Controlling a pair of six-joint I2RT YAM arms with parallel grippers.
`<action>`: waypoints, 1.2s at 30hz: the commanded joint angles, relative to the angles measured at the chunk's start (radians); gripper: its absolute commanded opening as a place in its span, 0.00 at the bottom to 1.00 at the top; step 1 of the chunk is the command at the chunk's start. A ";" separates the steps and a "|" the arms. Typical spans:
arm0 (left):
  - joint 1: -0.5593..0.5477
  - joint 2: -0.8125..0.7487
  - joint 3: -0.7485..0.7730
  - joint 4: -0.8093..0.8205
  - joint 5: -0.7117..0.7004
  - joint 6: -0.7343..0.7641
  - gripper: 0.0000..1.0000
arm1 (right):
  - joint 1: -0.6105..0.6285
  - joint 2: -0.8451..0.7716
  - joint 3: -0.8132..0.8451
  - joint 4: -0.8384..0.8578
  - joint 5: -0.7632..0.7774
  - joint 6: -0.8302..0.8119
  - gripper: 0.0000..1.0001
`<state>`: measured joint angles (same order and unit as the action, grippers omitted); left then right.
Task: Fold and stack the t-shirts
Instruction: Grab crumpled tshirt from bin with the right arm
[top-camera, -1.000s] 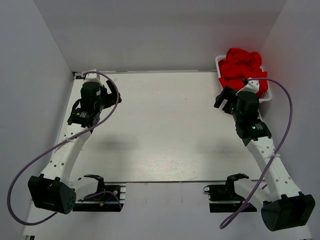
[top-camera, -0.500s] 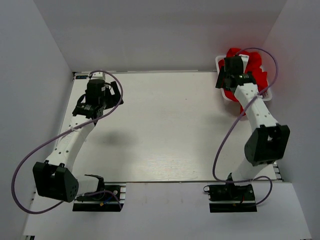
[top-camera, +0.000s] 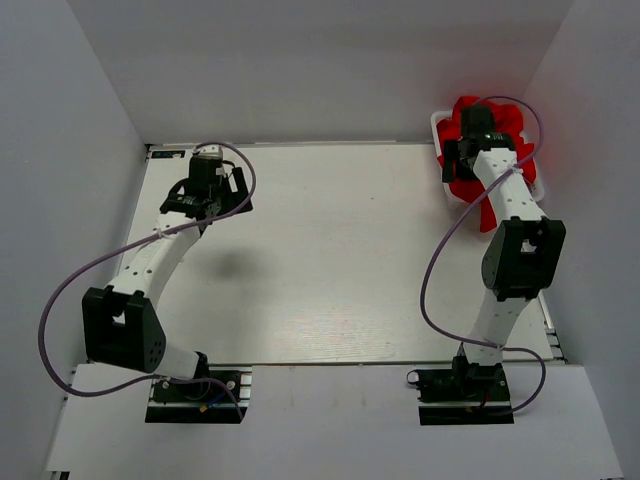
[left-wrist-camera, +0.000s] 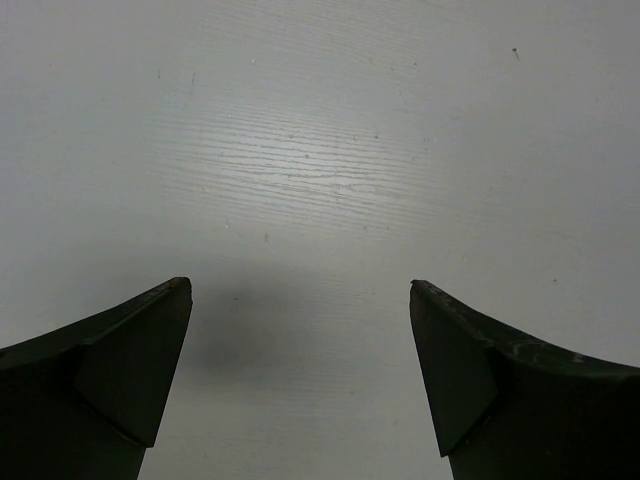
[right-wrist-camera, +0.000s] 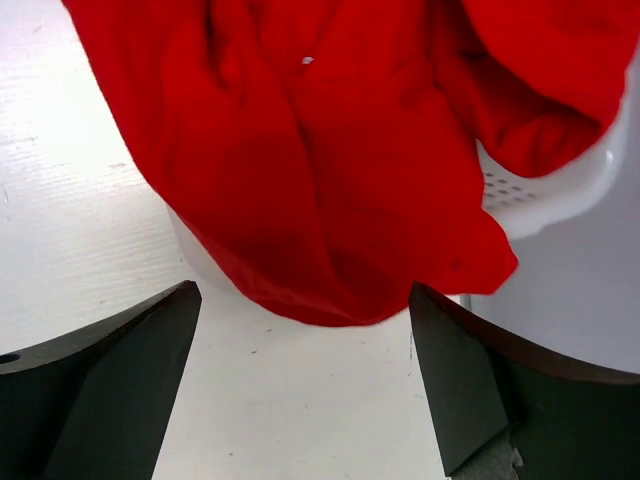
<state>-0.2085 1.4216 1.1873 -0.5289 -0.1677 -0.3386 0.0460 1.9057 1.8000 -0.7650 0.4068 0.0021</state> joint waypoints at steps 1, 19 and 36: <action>0.004 0.016 0.052 -0.014 0.011 0.016 1.00 | -0.018 0.030 0.047 -0.008 -0.100 -0.108 0.90; 0.004 0.057 0.092 -0.033 0.022 0.016 1.00 | -0.029 -0.006 -0.043 0.095 -0.073 -0.137 0.00; 0.004 0.037 0.112 -0.023 0.091 0.016 1.00 | -0.029 -0.289 0.116 0.539 -0.059 -0.129 0.00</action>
<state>-0.2085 1.4952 1.2587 -0.5663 -0.1055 -0.3298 0.0189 1.6806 1.8214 -0.4122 0.3565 -0.1017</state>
